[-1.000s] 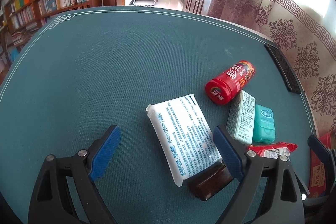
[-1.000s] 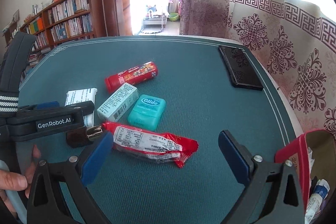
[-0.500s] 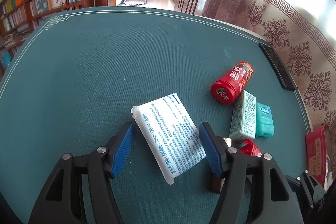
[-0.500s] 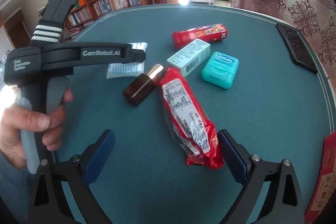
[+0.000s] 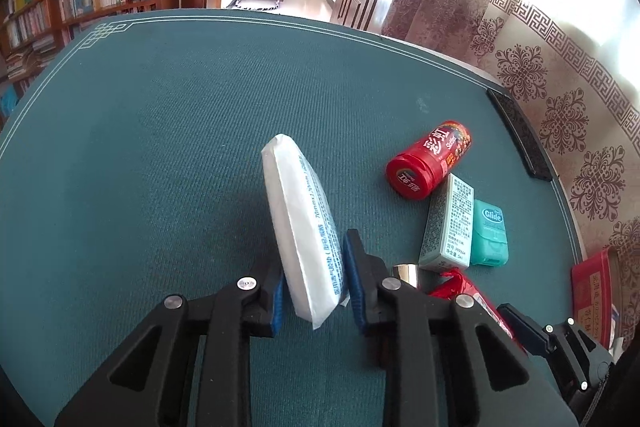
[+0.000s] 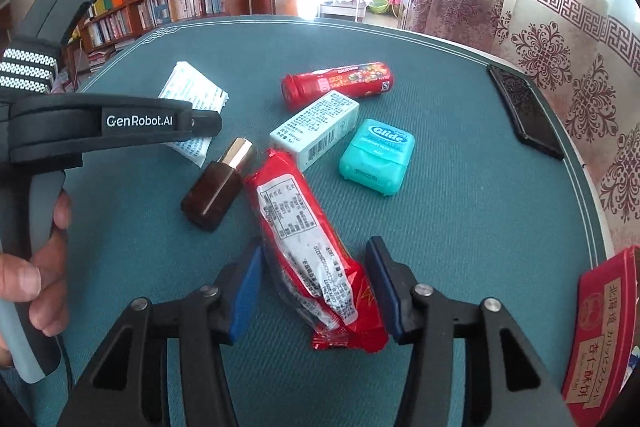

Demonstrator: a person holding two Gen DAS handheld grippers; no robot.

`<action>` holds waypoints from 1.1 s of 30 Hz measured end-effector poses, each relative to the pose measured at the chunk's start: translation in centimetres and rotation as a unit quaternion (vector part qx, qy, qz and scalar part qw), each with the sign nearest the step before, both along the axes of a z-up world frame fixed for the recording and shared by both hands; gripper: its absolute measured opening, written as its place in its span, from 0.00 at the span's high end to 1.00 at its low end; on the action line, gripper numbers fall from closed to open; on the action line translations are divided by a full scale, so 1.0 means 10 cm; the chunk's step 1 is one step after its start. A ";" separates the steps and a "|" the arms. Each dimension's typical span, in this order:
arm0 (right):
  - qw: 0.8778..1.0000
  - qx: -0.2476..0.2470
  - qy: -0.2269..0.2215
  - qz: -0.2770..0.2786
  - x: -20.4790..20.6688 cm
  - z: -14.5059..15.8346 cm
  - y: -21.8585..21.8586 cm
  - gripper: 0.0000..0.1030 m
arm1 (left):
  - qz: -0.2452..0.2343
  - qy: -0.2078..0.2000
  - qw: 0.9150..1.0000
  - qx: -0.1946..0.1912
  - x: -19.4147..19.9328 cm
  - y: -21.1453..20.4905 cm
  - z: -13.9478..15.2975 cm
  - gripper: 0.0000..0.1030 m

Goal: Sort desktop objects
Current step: 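Grasp the white bandage pack with the left gripper while the right grasps the red-wrapped snack, then lift the white pack and red snack and carry both over the red box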

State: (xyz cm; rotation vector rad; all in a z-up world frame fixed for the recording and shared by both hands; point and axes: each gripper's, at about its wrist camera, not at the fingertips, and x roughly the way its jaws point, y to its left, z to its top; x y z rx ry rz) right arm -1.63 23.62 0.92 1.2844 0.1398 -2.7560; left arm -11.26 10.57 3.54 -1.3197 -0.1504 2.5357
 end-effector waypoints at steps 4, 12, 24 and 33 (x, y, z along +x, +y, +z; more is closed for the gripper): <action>1.000 -0.004 0.006 0.002 0.01 0.00 -0.03 0.54 | -0.003 -0.009 1.000 0.027 -0.01 -0.04 0.00 0.80; 0.999 -0.027 0.011 -0.013 0.18 0.04 0.01 0.67 | -0.016 0.011 0.997 0.076 0.01 -0.12 0.16 0.80; 0.991 -0.096 0.058 -0.077 0.59 0.36 0.33 0.69 | -0.041 0.020 0.990 0.131 0.05 -0.10 0.36 0.80; 0.981 -0.097 0.100 -0.136 0.93 0.57 0.65 0.69 | -0.083 0.079 0.989 0.093 0.41 0.25 0.66 0.80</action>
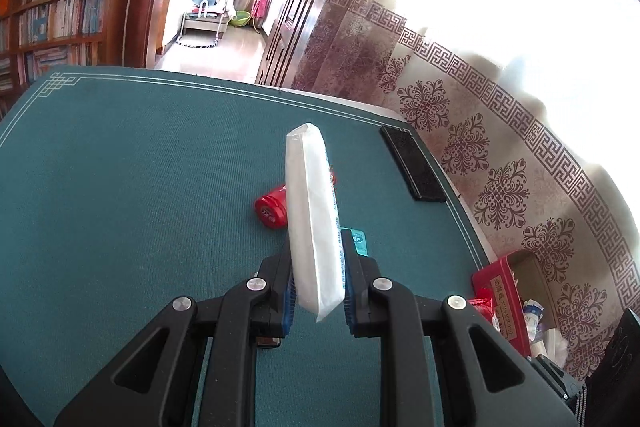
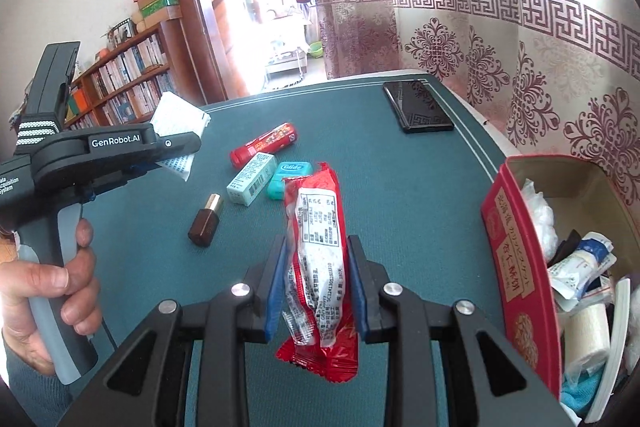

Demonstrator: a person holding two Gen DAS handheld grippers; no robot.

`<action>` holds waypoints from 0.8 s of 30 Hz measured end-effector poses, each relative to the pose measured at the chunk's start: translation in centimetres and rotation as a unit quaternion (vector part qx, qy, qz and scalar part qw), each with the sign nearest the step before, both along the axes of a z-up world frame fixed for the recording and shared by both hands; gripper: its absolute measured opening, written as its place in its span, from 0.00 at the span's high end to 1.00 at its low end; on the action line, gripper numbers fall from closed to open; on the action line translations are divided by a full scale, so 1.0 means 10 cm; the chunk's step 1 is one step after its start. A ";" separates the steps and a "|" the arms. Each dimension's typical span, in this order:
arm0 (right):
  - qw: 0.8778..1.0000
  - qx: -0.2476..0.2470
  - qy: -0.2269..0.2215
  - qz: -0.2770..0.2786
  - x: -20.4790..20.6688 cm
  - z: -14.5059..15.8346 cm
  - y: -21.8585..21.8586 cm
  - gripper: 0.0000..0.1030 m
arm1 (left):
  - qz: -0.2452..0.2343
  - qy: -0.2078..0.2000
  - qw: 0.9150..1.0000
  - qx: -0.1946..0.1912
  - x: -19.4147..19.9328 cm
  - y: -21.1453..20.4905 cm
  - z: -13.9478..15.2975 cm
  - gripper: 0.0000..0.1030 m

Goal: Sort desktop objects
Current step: 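Lift the white pack and red snack and carry both over the red box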

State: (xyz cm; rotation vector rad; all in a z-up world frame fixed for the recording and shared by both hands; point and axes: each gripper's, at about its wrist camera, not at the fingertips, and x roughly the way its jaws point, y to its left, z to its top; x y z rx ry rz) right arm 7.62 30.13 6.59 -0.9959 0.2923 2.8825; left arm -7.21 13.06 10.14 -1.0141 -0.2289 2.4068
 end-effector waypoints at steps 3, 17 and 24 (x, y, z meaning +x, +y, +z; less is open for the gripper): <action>1.000 0.003 0.007 -0.026 0.13 0.04 0.15 0.69 | -0.005 0.021 1.000 -0.017 0.11 0.10 0.07 0.80; 0.987 0.026 0.042 -0.150 0.78 0.24 0.81 0.69 | -0.065 0.095 0.992 -0.058 0.70 0.57 0.30 0.80; 0.980 0.022 0.039 -0.192 0.98 0.21 1.09 0.69 | -0.104 0.119 0.985 -0.075 1.03 0.85 0.33 0.80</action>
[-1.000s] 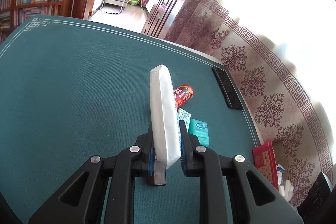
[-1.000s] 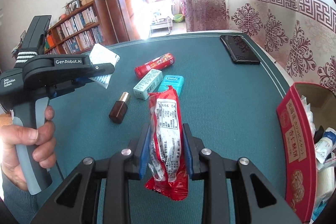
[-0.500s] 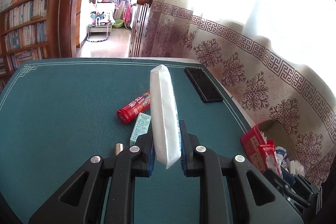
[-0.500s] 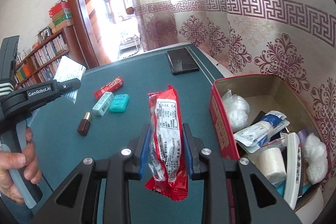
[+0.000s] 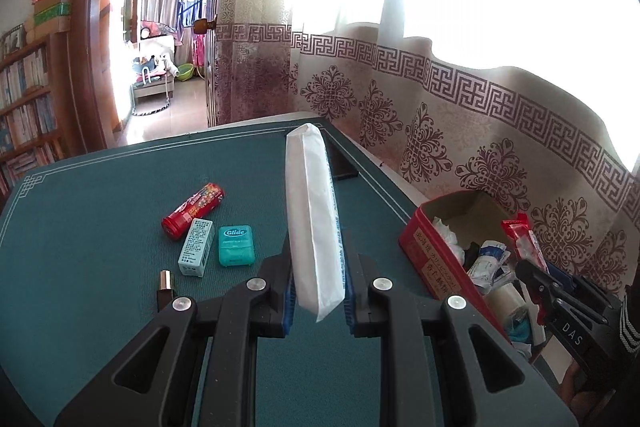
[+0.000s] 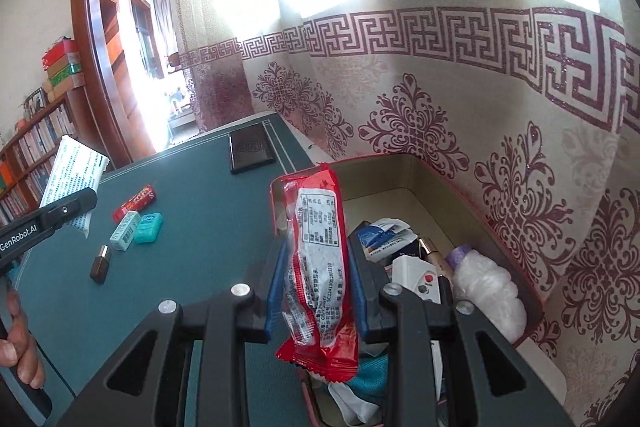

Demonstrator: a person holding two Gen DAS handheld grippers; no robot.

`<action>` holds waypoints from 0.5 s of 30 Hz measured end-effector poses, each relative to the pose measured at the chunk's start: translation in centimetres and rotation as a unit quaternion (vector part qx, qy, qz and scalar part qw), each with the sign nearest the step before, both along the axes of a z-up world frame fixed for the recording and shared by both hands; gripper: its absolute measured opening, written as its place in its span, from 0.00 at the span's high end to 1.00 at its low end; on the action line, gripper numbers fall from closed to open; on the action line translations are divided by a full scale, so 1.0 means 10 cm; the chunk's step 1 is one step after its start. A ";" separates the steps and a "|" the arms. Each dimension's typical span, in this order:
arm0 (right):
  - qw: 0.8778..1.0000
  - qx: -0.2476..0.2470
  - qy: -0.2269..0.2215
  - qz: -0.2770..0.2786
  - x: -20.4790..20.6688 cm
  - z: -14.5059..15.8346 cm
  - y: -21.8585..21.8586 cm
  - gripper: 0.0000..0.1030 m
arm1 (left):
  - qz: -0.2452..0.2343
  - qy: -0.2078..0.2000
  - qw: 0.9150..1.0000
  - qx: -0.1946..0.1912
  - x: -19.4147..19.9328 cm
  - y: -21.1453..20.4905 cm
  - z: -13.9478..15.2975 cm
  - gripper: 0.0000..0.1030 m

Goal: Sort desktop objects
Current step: 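Lift the white pack and red snack and carry both over the red box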

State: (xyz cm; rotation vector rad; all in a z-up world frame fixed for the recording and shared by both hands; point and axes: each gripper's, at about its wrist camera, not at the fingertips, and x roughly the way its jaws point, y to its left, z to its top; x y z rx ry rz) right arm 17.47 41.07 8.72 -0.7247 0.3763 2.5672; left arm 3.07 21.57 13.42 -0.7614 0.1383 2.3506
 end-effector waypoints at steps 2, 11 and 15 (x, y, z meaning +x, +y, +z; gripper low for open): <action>1.000 -0.003 -0.002 -0.007 0.05 -0.03 0.05 0.69 | -0.007 0.005 1.000 -0.005 0.09 0.07 0.01 0.80; 0.999 0.009 -0.002 -0.034 0.21 -0.04 0.18 0.69 | -0.033 0.024 0.999 -0.032 0.37 0.35 0.01 0.80; 0.999 0.009 0.001 -0.044 0.29 -0.02 0.26 0.69 | -0.046 0.033 0.998 -0.041 0.49 0.47 0.01 0.80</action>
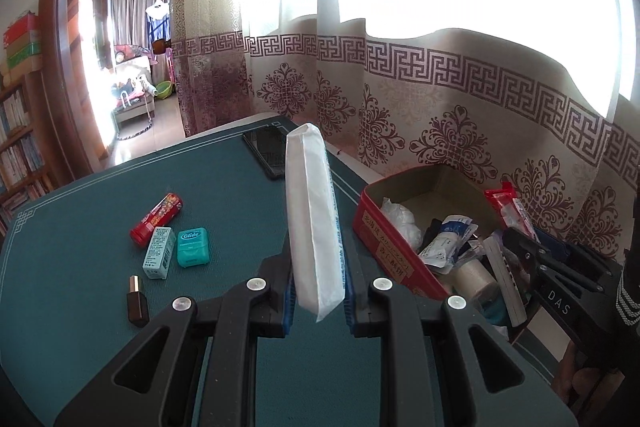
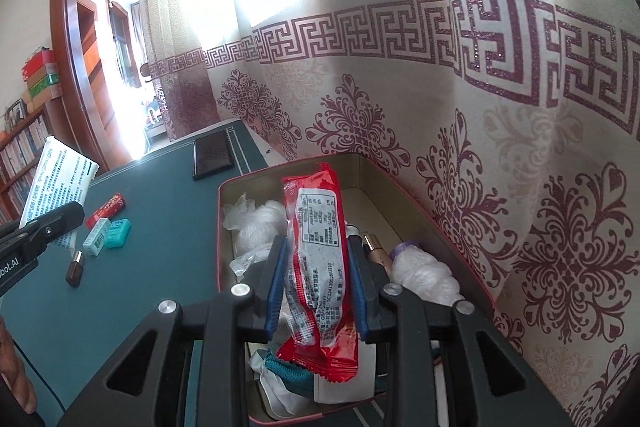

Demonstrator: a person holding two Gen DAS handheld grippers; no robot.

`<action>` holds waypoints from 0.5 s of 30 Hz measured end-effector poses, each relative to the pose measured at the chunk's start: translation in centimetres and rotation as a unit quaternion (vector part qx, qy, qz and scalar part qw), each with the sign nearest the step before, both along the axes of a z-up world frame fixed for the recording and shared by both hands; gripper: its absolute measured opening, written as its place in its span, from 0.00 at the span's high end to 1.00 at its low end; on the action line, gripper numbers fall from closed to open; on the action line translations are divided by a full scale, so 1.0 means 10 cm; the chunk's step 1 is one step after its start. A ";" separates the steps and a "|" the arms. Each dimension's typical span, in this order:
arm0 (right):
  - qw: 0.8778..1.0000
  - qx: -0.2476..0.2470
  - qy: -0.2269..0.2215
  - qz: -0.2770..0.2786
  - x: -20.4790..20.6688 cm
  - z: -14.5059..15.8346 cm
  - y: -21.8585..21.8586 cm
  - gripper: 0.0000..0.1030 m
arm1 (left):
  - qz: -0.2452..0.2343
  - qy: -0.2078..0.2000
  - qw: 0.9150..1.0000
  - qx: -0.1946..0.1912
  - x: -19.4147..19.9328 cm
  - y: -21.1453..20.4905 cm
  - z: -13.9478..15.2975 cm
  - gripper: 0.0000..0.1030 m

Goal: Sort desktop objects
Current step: 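Lift the white pack and red snack and carry both over the red box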

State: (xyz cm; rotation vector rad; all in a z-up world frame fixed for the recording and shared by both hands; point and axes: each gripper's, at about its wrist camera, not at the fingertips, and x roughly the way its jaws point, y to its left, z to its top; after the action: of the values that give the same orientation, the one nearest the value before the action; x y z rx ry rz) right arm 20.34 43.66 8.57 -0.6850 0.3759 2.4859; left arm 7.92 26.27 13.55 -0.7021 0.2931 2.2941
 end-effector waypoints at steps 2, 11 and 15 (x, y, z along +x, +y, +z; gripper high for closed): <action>1.000 -0.003 0.000 -0.004 0.03 -0.01 0.04 0.69 | -0.007 0.004 1.000 -0.004 0.06 0.06 0.00 0.80; 1.000 -0.012 0.000 -0.007 0.08 -0.07 0.12 0.69 | -0.024 0.009 1.000 -0.014 0.20 0.29 -0.01 0.80; 1.000 -0.017 0.002 -0.011 0.10 -0.09 0.19 0.69 | -0.033 0.008 0.999 -0.016 0.25 0.41 -0.01 0.80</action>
State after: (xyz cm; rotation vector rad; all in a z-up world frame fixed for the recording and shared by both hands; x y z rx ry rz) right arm 21.30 45.54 7.66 -0.6861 0.4255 2.4661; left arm 10.45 30.40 13.48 -0.6802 0.3573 2.2381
